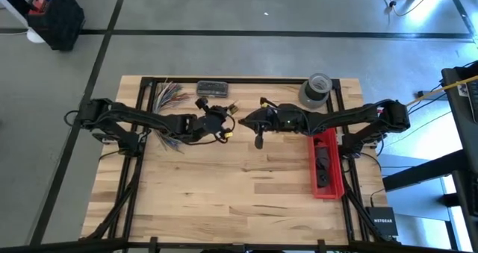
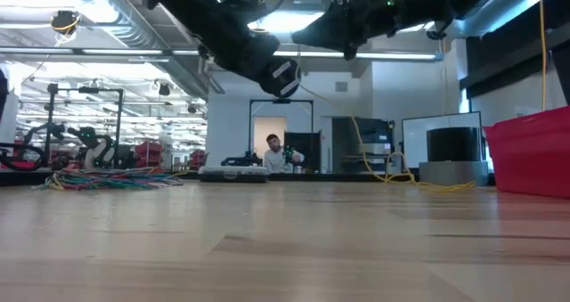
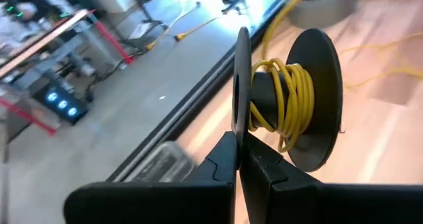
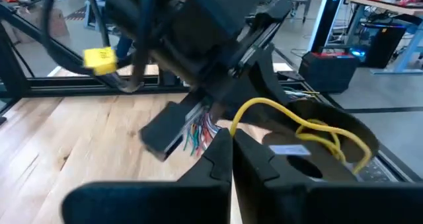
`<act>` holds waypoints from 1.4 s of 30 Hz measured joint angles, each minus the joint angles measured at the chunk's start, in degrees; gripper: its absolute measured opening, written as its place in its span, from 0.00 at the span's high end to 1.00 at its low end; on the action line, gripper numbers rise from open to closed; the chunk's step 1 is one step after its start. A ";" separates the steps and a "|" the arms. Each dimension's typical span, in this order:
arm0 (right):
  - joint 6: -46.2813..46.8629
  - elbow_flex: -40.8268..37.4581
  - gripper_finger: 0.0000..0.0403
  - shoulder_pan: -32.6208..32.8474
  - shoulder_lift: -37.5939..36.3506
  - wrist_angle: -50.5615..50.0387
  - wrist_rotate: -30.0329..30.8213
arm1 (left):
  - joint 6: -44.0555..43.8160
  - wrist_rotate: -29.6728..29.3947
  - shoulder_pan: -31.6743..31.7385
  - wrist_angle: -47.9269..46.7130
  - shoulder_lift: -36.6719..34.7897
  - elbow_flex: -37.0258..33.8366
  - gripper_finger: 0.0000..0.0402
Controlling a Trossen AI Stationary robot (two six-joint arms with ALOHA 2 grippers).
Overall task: Coil cords
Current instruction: Coil the yellow wire onto the black spool
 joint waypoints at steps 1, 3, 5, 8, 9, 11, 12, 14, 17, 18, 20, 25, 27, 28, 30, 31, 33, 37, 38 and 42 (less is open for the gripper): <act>0.00 0.00 0.99 0.00 0.00 -0.01 0.02 | 0.89 0.87 0.00 1.40 0.40 0.00 1.00; 0.00 0.00 0.99 0.00 0.00 0.01 0.02 | 2.66 2.76 0.00 2.53 1.30 0.02 1.00; 0.00 0.00 0.99 0.00 0.01 0.55 0.02 | 3.32 4.07 0.00 4.55 2.19 0.02 1.00; 0.02 0.14 0.99 0.00 1.53 2.60 0.00 | 4.34 4.43 0.00 8.04 3.21 0.02 1.00; 0.02 0.05 0.99 0.07 2.52 2.86 0.01 | 4.33 4.90 0.00 9.24 3.28 0.02 1.00; 0.02 0.68 0.99 0.07 4.47 2.35 0.00 | 4.02 6.42 0.00 11.17 3.28 0.02 1.00; 0.00 0.96 0.99 0.04 5.49 1.80 0.04 | 3.82 6.72 0.00 11.56 3.29 0.02 1.00; -0.02 1.52 0.99 0.04 6.91 1.88 0.55 | 3.25 6.88 -0.20 11.96 3.14 0.02 1.00; -0.31 2.01 0.99 0.04 7.52 2.02 0.95 | 3.29 6.54 -0.51 11.85 2.55 0.02 1.00; -0.45 2.01 0.99 0.04 7.52 2.01 0.97 | 3.29 6.37 -0.55 11.67 2.32 0.02 1.00; -1.33 2.03 0.99 0.04 7.52 1.64 1.00 | 3.24 6.40 -0.60 11.51 1.45 0.02 1.00; -6.80 2.05 0.99 0.00 7.50 -2.98 2.10 | 3.90 6.23 -2.28 9.64 -2.83 0.02 1.00; -9.19 2.09 0.99 0.00 7.49 -5.44 4.22 | 4.67 6.55 -3.62 7.96 -5.03 0.00 1.00; -10.22 2.22 0.99 0.00 7.42 -6.74 5.88 | 4.87 6.44 -4.36 7.01 -5.99 0.00 1.00; -11.52 2.17 0.99 0.03 7.41 -8.97 9.69 | 4.59 6.28 -5.55 3.23 -8.07 -0.02 1.00; -12.11 2.19 0.99 0.11 7.41 -9.85 11.61 | 4.02 6.14 -6.13 1.26 -8.74 -0.04 1.00; -13.10 2.19 0.99 0.16 7.32 -10.70 16.02 | 2.19 6.03 -6.78 -3.27 -9.79 -0.04 1.00; -13.94 2.24 0.99 0.24 7.12 -10.45 21.58 | -1.35 5.95 -7.10 -10.36 -10.60 -0.04 1.00; -13.94 2.19 0.99 0.22 7.06 -10.25 21.79 | -1.64 5.93 -7.07 -11.36 -10.60 -0.04 1.00; -12.78 2.01 0.99 0.11 7.04 -8.26 21.47 | -1.77 5.89 -6.16 -12.34 -10.34 0.04 1.00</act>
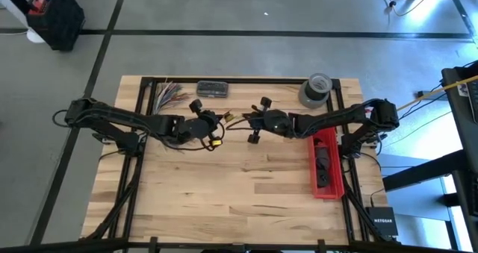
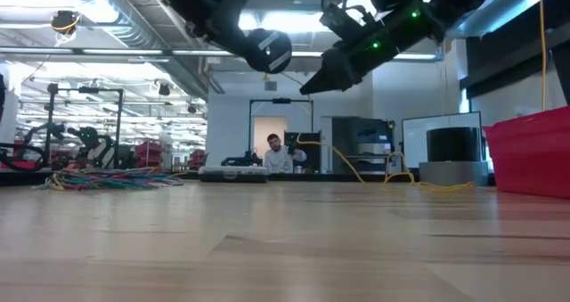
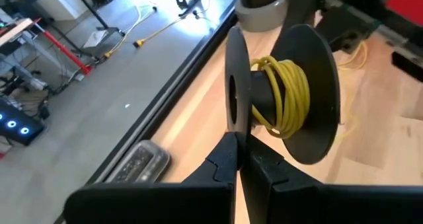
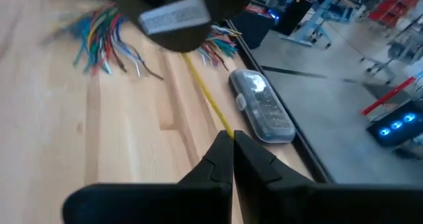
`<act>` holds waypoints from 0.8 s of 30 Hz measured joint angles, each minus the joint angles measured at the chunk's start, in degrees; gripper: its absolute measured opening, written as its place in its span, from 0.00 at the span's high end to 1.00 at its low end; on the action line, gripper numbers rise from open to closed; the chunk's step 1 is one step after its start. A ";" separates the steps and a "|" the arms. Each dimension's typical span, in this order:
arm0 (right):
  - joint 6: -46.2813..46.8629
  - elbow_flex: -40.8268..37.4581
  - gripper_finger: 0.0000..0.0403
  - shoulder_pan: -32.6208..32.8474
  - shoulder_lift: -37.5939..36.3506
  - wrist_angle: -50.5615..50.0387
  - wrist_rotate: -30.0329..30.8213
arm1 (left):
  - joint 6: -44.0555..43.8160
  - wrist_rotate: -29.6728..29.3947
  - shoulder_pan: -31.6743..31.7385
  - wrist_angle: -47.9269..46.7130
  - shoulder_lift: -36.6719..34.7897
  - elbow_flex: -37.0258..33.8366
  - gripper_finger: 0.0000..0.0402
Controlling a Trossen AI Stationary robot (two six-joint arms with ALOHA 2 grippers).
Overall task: Coil cords
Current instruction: Coil the yellow wire onto the black spool
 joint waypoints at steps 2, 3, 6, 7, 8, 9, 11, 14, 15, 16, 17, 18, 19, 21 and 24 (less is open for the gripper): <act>3.13 -0.02 0.97 -0.11 0.00 0.74 -0.84 | -0.25 -0.06 0.32 -0.12 0.00 0.00 1.00; 4.52 -0.02 0.96 -0.11 -0.02 0.60 -1.25 | -0.43 -0.06 0.42 -0.07 0.00 0.02 1.00; 5.32 0.19 0.85 -0.18 -0.30 -3.20 -2.57 | -0.33 -0.11 0.43 -0.47 0.00 0.02 1.00; 5.31 0.97 0.81 -0.16 -0.31 -5.83 -2.40 | -0.19 -0.09 0.43 -0.36 0.00 0.02 1.00; 5.23 2.14 0.77 0.15 -0.36 -8.48 -2.03 | -0.21 -0.09 0.43 -0.48 0.00 0.02 1.00; 4.84 3.37 0.72 0.42 -0.92 -11.80 -1.71 | -0.32 -0.02 0.42 -0.53 0.00 0.02 1.00; 4.03 6.24 0.65 0.59 -2.08 -19.40 -1.34 | -0.38 0.04 0.43 -0.89 0.00 0.02 1.00; 5.81 9.01 0.59 0.63 -2.75 -28.81 -1.88 | -0.48 0.02 0.43 -1.39 0.00 0.02 1.00; 6.46 8.97 0.57 0.59 -2.78 -30.66 -2.70 | -0.49 0.06 0.45 -1.31 0.00 0.02 1.00; 6.58 8.45 0.56 0.49 -2.78 -30.80 -3.98 | -0.61 0.04 0.45 -1.35 0.00 0.02 1.00; 6.57 7.60 0.55 0.05 -2.53 -29.07 -5.58 | -0.94 0.02 0.45 -1.30 0.00 0.02 1.00; 6.55 6.50 0.55 -0.32 -2.26 -26.49 -7.39 | -1.04 0.04 0.45 -1.50 0.00 0.02 1.00; 6.46 5.03 0.55 -0.73 -1.68 -23.98 -9.49 | -1.09 0.04 0.45 -1.60 0.00 0.02 1.00; 5.76 1.96 0.55 -1.71 0.35 -17.99 -13.75 | -1.00 0.04 0.45 -1.55 0.01 0.02 1.00; 6.21 -1.33 0.55 -2.98 4.20 -8.80 -19.18 | -0.72 0.04 0.50 -1.05 0.02 0.02 1.00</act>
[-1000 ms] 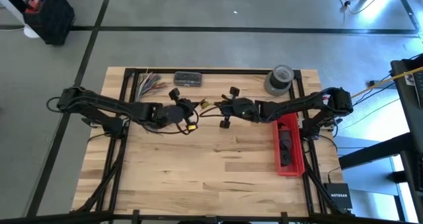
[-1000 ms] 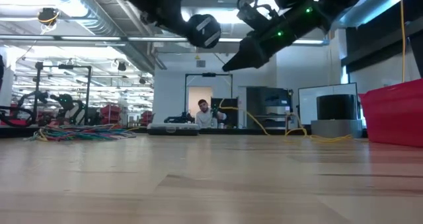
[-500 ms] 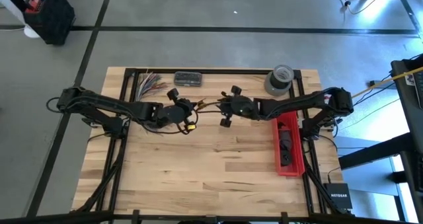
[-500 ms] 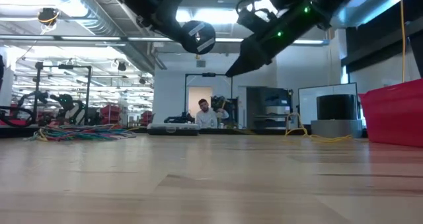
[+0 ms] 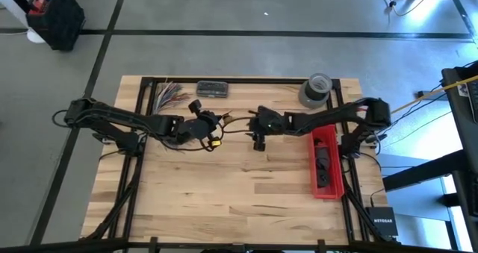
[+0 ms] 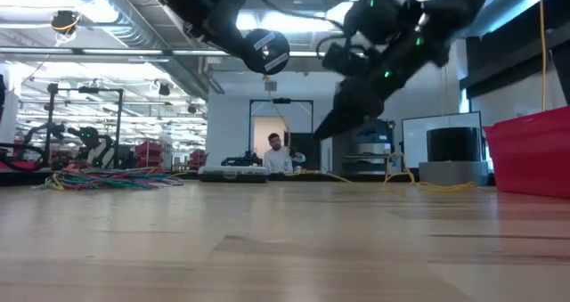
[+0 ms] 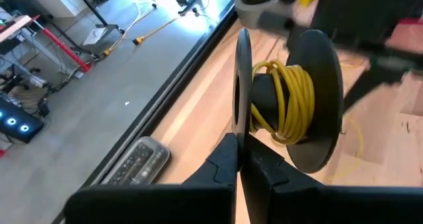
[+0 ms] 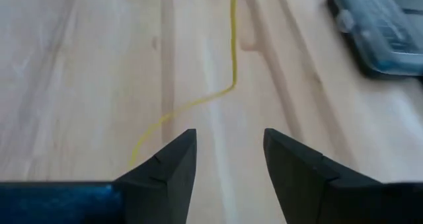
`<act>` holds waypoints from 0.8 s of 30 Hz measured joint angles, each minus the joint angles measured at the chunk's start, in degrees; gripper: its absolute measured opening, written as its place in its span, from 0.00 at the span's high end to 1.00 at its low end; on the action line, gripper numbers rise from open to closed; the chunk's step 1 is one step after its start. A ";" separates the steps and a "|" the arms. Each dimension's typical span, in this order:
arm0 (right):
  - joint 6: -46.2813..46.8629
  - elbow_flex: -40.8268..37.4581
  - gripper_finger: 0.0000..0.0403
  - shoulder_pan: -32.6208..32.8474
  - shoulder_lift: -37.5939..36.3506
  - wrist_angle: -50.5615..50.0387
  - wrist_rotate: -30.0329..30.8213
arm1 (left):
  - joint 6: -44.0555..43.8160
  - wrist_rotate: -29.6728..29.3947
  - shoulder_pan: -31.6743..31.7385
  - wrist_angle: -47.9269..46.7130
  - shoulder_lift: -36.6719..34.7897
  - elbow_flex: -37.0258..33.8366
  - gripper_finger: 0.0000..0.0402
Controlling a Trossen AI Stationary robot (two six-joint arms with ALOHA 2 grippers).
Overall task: Coil cords
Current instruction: Coil the yellow wire onto the black spool
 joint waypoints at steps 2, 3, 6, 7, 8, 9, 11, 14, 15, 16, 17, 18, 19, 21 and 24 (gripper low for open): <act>0.74 -0.27 0.55 -0.30 3.11 4.57 -1.90 | 0.35 0.00 0.02 -0.07 0.04 0.00 1.00; 0.89 -0.21 0.55 -0.26 4.73 6.14 -2.25 | 0.51 0.02 0.02 -0.02 0.04 0.00 1.00; 2.03 1.00 0.55 -0.22 9.56 9.80 -2.22 | 0.68 0.00 0.02 -0.02 0.04 0.00 1.00; 2.50 1.63 0.55 -0.22 10.72 10.58 -2.22 | 0.68 0.00 0.02 -0.07 0.04 0.00 1.00; 3.15 2.35 0.55 -0.20 11.91 10.57 -2.22 | 0.68 0.00 0.02 -0.07 0.04 0.00 1.00; 3.45 3.37 0.55 -0.22 13.00 10.66 -2.22 | 0.66 0.00 0.02 -0.10 0.04 0.00 1.00; 3.54 4.55 0.55 -0.20 14.52 10.56 -2.25 | 0.73 0.00 0.02 -0.23 0.04 -0.02 1.00; 4.09 5.64 0.55 -0.20 15.19 10.57 -2.23 | 0.79 0.00 0.02 -0.18 0.04 -0.02 1.00; 4.67 5.66 0.55 -0.23 15.10 10.72 -2.04 | 0.79 0.01 0.02 -0.03 0.04 -0.02 1.00; 5.20 5.69 0.55 -0.43 15.10 10.80 -1.67 | 0.79 0.00 0.02 -0.11 0.04 -0.02 1.00; 5.60 5.71 0.55 -0.75 15.10 10.72 -1.65 | 0.79 0.00 0.02 -0.17 0.04 -0.02 1.00; 6.46 5.68 0.56 -1.00 15.10 10.67 -2.04 | 0.76 0.01 0.02 0.00 0.06 -0.02 1.00; 7.18 5.69 0.57 -1.37 15.10 11.01 -2.49 | 0.72 0.00 0.02 -0.03 0.07 -0.02 1.00; 8.37 5.71 0.60 -1.77 15.58 12.38 -3.60 | 0.66 0.00 0.02 0.25 0.07 -0.02 1.00; 8.96 5.70 0.67 -1.77 16.34 12.56 -3.73 | 0.66 0.00 0.02 0.57 0.07 -0.02 1.00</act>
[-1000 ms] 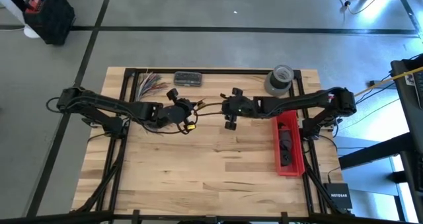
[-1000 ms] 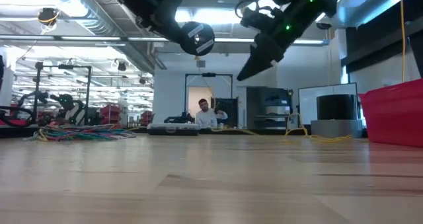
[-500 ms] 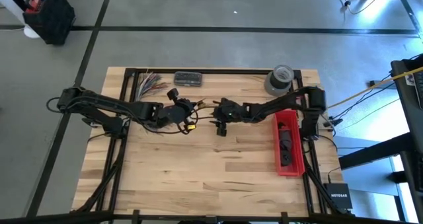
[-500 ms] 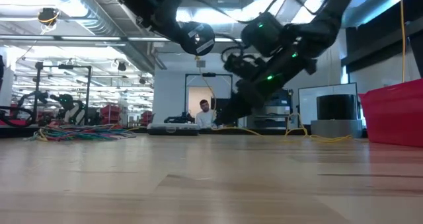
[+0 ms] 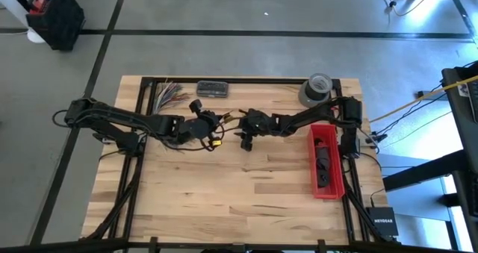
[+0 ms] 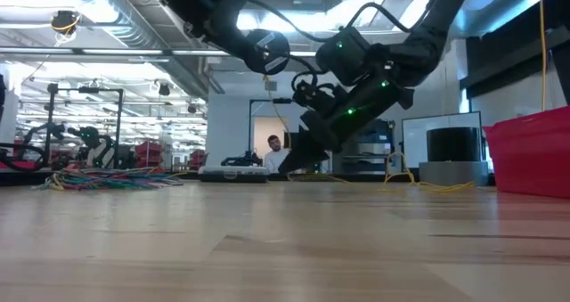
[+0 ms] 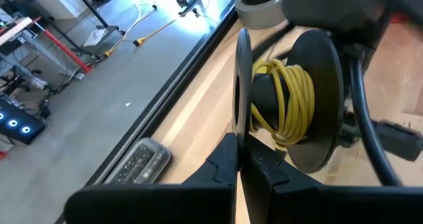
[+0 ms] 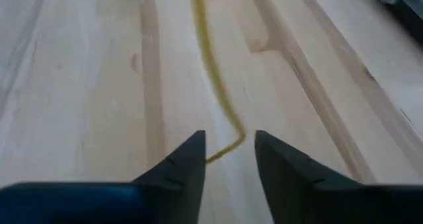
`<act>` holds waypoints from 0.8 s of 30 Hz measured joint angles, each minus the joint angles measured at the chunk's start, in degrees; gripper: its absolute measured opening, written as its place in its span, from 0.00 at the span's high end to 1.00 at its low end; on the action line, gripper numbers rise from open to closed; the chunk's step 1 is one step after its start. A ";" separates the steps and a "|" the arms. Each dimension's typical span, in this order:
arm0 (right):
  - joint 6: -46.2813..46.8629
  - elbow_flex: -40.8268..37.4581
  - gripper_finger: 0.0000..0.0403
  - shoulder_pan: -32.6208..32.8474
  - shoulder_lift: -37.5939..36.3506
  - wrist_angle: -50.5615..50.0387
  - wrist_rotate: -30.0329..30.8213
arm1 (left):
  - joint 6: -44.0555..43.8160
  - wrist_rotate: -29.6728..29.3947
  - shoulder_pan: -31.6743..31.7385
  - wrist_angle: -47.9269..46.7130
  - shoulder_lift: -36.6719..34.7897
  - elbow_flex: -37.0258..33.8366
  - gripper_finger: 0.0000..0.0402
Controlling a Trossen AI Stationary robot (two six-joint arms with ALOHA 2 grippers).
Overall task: Coil cords
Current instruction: Coil the yellow wire onto the black spool
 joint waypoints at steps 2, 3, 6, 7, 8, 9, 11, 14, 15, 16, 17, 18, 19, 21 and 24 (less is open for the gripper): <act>-0.36 0.14 0.74 0.08 0.51 1.08 0.00 | -0.01 0.00 0.00 0.10 0.00 0.00 1.00; -0.85 0.11 0.78 0.09 0.52 0.80 0.03 | 0.05 0.01 0.00 0.13 0.00 0.00 1.00; -4.36 0.09 0.94 0.13 0.11 -1.00 1.29 | 0.11 0.02 -0.04 0.18 0.00 0.00 1.00; -5.64 0.00 0.97 0.11 -0.54 -2.43 2.35 | 0.13 0.04 -0.04 0.19 0.02 0.00 1.00; -6.38 -0.02 0.97 0.10 -1.35 -3.42 3.67 | 0.12 0.04 -0.08 -0.04 0.02 0.00 1.00; -6.84 0.00 0.96 0.10 -2.31 -4.46 5.02 | 0.07 0.02 -0.25 -0.31 0.02 0.00 1.00; -7.39 -0.15 0.95 0.02 -4.73 -6.91 7.99 | 0.10 0.02 -0.57 -1.85 0.02 0.00 1.00; -8.41 -1.75 0.98 -0.33 -8.59 -8.40 10.54 | 0.39 0.06 -1.15 -4.45 0.02 0.00 1.00; -8.42 -2.53 0.98 -0.53 -10.14 -8.13 10.54 | 0.38 0.22 -1.23 -5.84 0.02 0.00 1.00; -8.38 -3.16 0.98 -0.77 -11.57 -7.78 10.54 | 0.31 0.84 -1.21 -6.93 0.02 0.00 1.00; -8.13 -3.53 0.98 -0.75 -13.02 -7.46 10.58 | 0.00 1.40 -0.93 -7.51 0.02 0.00 1.00; -7.95 -3.83 0.97 -0.79 -14.36 -7.41 10.65 | -0.35 1.85 -0.53 -8.26 0.02 0.00 1.00; -7.92 -4.15 0.97 -0.91 -15.61 -7.55 10.99 | -0.91 2.20 -0.17 -8.99 0.10 0.00 1.00; -7.06 -4.35 0.98 -1.08 -17.87 -8.10 10.73 | -1.45 2.49 0.68 -8.69 0.58 0.00 1.00; -5.25 -4.35 0.99 -1.42 -21.22 -7.52 9.01 | -1.46 3.01 1.97 -8.49 2.10 0.00 1.00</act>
